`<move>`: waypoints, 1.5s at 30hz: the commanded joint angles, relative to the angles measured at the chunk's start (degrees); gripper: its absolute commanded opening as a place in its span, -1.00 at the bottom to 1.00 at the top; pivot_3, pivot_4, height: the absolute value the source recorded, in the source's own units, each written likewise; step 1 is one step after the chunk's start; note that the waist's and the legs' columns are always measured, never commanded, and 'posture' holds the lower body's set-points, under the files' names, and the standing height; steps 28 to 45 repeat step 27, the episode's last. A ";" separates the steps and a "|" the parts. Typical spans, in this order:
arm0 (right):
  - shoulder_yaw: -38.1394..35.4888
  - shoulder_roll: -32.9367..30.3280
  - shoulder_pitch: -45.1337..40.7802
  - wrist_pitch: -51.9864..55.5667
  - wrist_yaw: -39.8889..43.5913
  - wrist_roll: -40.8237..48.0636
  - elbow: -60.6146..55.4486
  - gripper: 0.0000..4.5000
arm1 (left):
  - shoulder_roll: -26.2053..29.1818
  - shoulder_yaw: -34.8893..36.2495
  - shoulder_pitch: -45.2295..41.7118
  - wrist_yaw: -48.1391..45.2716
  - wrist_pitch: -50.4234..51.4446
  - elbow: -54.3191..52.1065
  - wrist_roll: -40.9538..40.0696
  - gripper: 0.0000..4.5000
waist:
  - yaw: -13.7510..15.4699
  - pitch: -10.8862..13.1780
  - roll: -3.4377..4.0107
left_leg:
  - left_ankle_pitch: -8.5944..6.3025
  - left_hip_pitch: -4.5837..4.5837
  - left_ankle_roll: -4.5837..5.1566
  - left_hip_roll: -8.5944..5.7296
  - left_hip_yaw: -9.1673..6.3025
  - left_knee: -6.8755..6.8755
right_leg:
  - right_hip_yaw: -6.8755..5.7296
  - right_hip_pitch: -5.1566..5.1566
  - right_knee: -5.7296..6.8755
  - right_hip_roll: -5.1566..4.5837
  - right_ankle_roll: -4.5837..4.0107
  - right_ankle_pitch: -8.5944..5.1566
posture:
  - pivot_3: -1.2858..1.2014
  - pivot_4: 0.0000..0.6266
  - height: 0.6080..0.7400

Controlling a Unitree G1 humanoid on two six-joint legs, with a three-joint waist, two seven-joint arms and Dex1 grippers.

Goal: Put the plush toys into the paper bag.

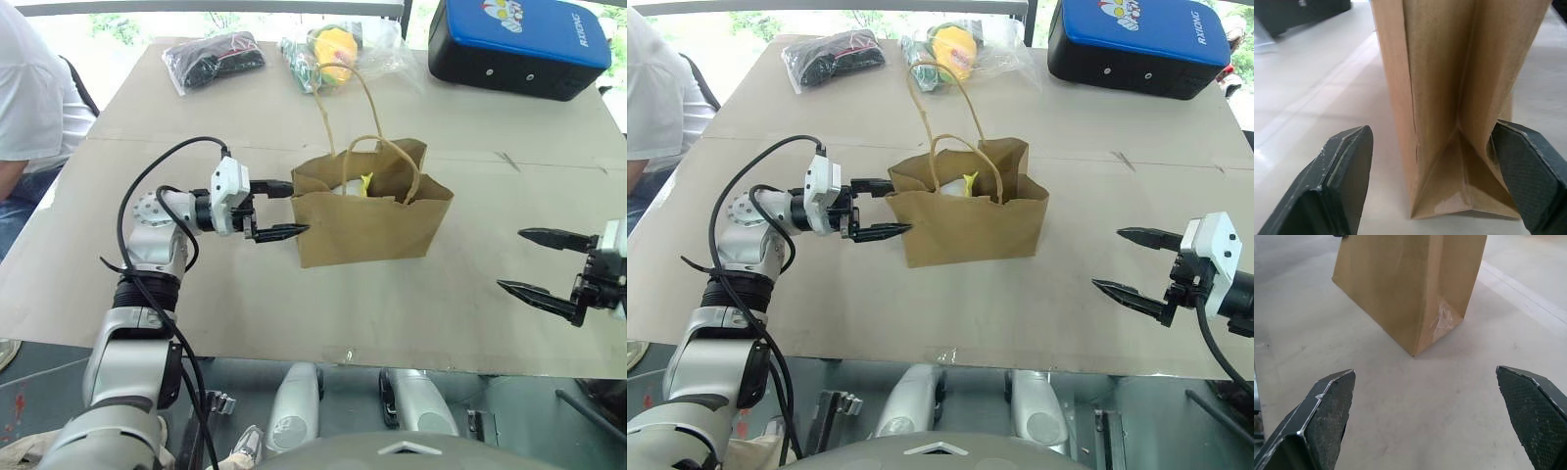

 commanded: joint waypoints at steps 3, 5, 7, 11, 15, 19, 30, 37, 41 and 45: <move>1.15 0.90 -1.34 -1.28 -0.48 -0.27 0.23 1.00 | 1.36 2.12 0.63 2.43 1.66 -4.89 -0.61 0.82 | 0.01 0.00 0.00 | 0.00 -0.01 0.00 0.00 0.01 0.02 | 0.00 0.00 0.00 0.00 0.00 0.00 | 0.03 -0.52 1.00; 1.60 1.13 -1.62 -1.32 -0.67 -0.39 0.04 1.00 | 1.84 2.78 1.36 4.08 3.38 -6.05 -0.57 0.82 | 0.01 0.00 0.00 | 0.00 0.00 0.00 0.00 0.01 0.03 | 0.01 0.00 0.00 0.00 0.00 0.00 | 0.03 -0.52 1.00; 1.73 1.42 -1.52 -1.55 -0.90 -0.61 -0.20 1.00 | 2.62 4.11 3.19 5.34 6.76 -9.01 -2.16 0.82 | -0.05 0.00 0.00 | 0.00 0.00 0.00 0.00 0.00 0.03 | 0.00 0.00 0.01 0.00 0.00 0.00 | 0.03 -0.52 1.00; 0.64 2.18 -0.37 -2.14 -1.58 -1.01 -0.06 1.00 | 6.40 8.48 12.11 8.49 22.54 -22.95 -10.33 0.91 | -0.72 0.01 0.02 | 0.00 0.00 0.00 0.05 0.01 0.01 | 0.01 -0.01 0.02 0.01 0.00 0.00 | 0.03 -0.52 1.00; -1.36 2.35 1.68 -2.90 -1.19 -1.30 1.35 1.00 | 8.81 16.57 23.96 17.12 36.99 -38.97 -19.40 0.91 | -0.82 0.01 0.02 | 0.00 0.02 0.00 0.07 0.00 0.02 | -0.01 0.02 0.04 -0.02 0.00 0.00 | 0.03 -0.52 1.00; -5.28 2.27 5.53 -4.95 -0.12 -2.70 3.99 1.00 | 11.50 26.35 41.73 19.47 43.74 -51.93 -23.90 0.91 | -0.98 0.01 0.03 | -0.01 0.05 0.01 0.07 0.05 -0.02 | 0.03 0.04 0.01 -0.07 0.00 -0.01 | 0.03 -0.52 1.00; -5.30 2.86 6.68 -6.59 -0.85 -4.47 6.21 1.00 | 10.66 28.64 49.11 21.09 40.82 -52.73 -21.90 0.91 | 0.05 -0.01 0.07 | -0.01 0.17 0.01 0.06 0.17 0.08 | 0.12 0.11 0.01 -0.03 -0.17 -0.18 | 0.03 -0.52 1.00; -5.30 2.86 6.68 -6.59 -0.85 -4.47 6.21 1.00 | 10.66 28.64 49.11 21.09 40.82 -52.73 -21.90 0.91 | 0.05 -0.01 0.07 | -0.01 0.17 0.01 0.06 0.17 0.08 | 0.12 0.11 0.01 -0.03 -0.17 -0.18 | 0.03 -0.52 1.00; -5.30 2.86 6.68 -6.59 -0.85 -4.47 6.21 1.00 | 10.66 28.64 49.11 21.09 40.82 -52.73 -21.90 0.91 | 0.05 -0.01 0.07 | -0.01 0.17 0.01 0.06 0.17 0.08 | 0.12 0.11 0.01 -0.03 -0.17 -0.18 | 0.03 -0.52 1.00; -5.30 2.86 6.68 -6.59 -0.85 -4.47 6.21 1.00 | 10.66 28.64 49.11 21.09 40.82 -52.73 -21.90 0.91 | 0.05 -0.01 0.07 | -0.01 0.17 0.01 0.06 0.17 0.08 | 0.12 0.11 0.01 -0.03 -0.17 -0.18 | 0.03 -0.52 1.00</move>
